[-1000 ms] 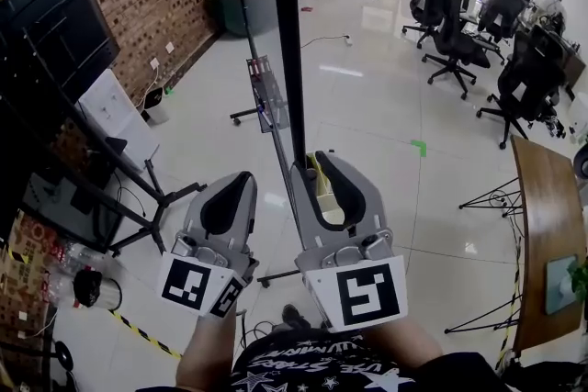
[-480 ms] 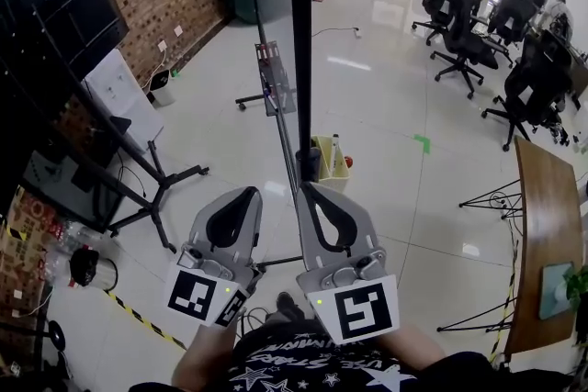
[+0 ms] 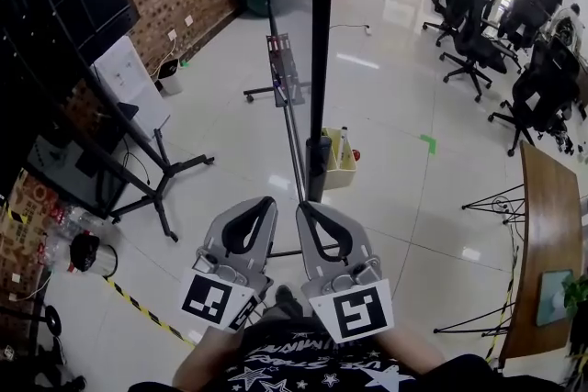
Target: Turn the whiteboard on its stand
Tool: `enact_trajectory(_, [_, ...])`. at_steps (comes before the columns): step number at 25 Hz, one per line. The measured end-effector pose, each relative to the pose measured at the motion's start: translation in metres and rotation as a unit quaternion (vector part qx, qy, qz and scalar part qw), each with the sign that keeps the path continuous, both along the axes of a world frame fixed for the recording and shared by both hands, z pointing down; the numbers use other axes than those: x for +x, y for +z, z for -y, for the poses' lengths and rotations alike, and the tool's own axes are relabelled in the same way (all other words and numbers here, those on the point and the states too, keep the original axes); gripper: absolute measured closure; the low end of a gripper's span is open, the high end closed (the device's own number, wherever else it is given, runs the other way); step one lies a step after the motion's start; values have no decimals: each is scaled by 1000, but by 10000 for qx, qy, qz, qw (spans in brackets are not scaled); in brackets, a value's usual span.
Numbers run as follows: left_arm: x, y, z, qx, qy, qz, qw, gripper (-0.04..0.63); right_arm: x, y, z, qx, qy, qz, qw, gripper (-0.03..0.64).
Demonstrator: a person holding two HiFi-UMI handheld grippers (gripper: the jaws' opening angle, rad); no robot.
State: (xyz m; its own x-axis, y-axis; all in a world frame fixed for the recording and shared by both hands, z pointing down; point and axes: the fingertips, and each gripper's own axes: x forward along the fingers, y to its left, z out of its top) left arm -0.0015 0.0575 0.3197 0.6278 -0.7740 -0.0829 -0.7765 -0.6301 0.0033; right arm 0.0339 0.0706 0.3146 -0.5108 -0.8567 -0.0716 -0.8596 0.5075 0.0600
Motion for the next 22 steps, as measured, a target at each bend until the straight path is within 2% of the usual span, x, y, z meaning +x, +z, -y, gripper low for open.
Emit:
enact_trajectory(4, [1,7,-6,-41,80,22,10000,591,-1,1,0,8,-17,-17,10000,610])
enact_trajectory(22, [-5,10,-3,-170,-90,17,9998,591,-4,0,3,70,-34,-76,9999,609])
